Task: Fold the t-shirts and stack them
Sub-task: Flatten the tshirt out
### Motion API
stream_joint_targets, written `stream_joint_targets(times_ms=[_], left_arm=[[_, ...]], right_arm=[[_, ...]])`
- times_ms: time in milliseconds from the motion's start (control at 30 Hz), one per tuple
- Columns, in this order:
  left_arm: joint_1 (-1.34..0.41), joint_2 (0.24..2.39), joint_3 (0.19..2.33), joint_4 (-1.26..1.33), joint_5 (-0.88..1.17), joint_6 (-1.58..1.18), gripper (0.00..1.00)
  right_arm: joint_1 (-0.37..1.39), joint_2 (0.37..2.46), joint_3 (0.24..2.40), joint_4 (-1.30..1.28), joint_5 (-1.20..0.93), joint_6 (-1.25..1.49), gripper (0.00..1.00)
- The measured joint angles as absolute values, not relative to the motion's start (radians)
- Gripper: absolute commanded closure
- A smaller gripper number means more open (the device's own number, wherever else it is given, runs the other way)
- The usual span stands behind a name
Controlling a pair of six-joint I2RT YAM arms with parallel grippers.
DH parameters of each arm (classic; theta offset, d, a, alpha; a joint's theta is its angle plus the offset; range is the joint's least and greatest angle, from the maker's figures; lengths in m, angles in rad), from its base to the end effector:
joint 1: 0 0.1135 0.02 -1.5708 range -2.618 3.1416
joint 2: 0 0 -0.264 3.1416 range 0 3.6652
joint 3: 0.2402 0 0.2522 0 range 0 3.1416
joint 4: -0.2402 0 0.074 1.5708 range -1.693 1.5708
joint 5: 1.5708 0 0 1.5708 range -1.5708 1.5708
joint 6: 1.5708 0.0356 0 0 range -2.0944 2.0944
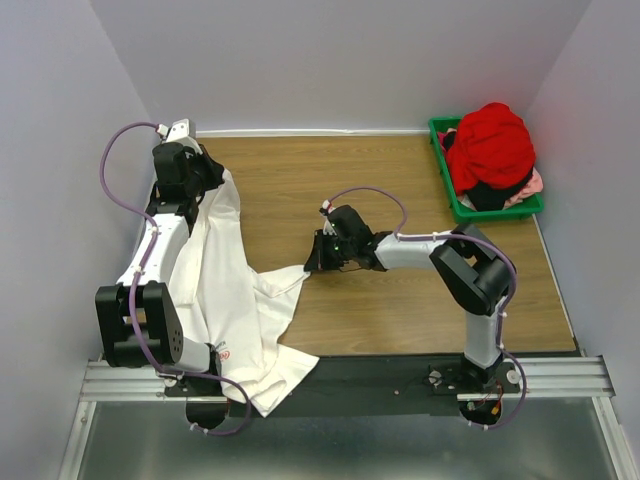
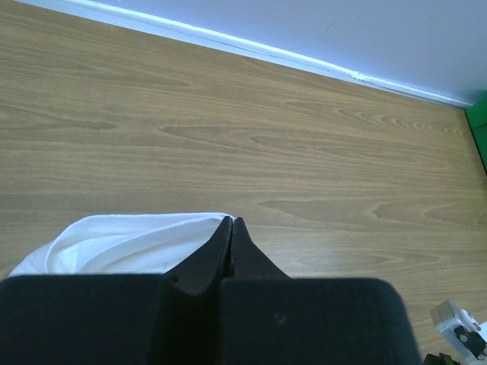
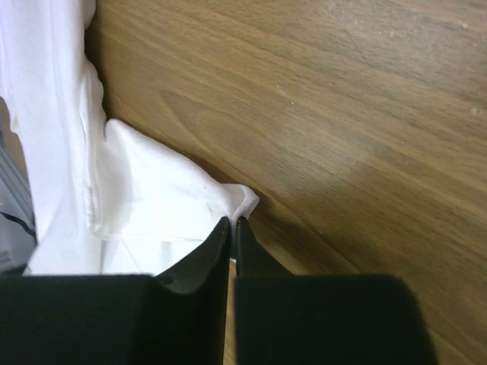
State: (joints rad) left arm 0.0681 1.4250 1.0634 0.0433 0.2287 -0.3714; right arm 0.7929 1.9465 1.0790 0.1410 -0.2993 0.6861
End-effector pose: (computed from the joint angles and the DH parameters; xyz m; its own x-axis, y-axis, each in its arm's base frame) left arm 0.3350 0.0148 0.3101 -0.3449 -0.3778 -0.8593 0.0251 0.9114 -0.4108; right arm 0.2745 0.2936 0.1393 -0.8899 -0.0408 -0.4543 -0.3510 0.6972 0.6251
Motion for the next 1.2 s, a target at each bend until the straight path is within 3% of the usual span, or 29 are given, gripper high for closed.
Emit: stream_joint_targets(times_ms=[33, 367, 567, 733, 1200], left_arm=[[0.068, 1.425, 1.063, 0.043, 0.229, -0.371, 1.0], [0.068, 1.406, 1.063, 0.043, 0.229, -0.371, 1.0], [0.068, 1.371, 1.071, 0.044, 0.24, -0.371, 1.0], [0.068, 1.338, 1.143, 0.036, 0.267, -0.359, 1.0], [0.068, 0.843, 1.324, 0.099, 0.378, -0.311, 1.0]], right_arm=[[0.793, 1.946, 1.079, 0.141, -0.3, 0.683, 1.0], [0.768, 1.874, 1.068, 0.125, -0.252, 0.665, 1.0], [0.554, 1.658, 1.073, 0.066, -0.218, 0.593, 1.0], [0.388, 1.511, 1.217, -0.051, -0.115, 0.495, 1.0], [0.38, 1.026, 1.676, -0.179, 0.131, 0.264, 1.0]])
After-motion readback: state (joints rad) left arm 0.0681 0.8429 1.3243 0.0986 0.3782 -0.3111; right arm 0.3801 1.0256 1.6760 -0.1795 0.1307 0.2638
